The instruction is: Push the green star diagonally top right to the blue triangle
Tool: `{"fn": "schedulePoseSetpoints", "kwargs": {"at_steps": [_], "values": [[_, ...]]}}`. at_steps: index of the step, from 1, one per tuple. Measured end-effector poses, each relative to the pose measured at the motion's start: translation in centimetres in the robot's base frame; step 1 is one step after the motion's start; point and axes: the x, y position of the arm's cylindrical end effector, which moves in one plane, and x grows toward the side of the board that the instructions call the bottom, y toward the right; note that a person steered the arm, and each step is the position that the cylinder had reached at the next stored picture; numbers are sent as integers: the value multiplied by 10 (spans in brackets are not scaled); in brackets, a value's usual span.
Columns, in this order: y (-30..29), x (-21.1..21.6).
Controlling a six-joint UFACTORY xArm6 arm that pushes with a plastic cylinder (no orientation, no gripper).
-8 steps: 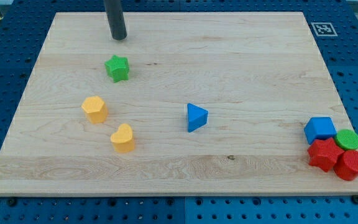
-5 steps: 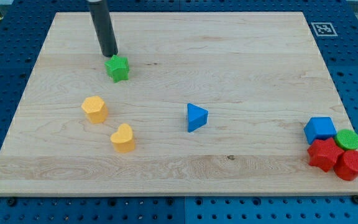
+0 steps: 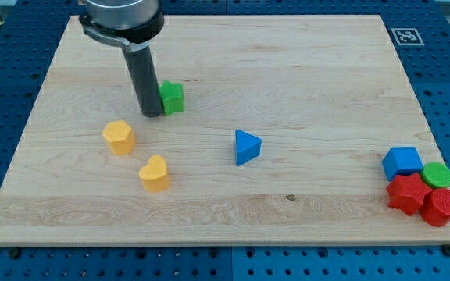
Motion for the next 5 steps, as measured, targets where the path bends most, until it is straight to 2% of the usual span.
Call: {"fn": "schedulePoseSetpoints", "kwargs": {"at_steps": [4,5], "values": [[19,-82],[19,-87]]}}
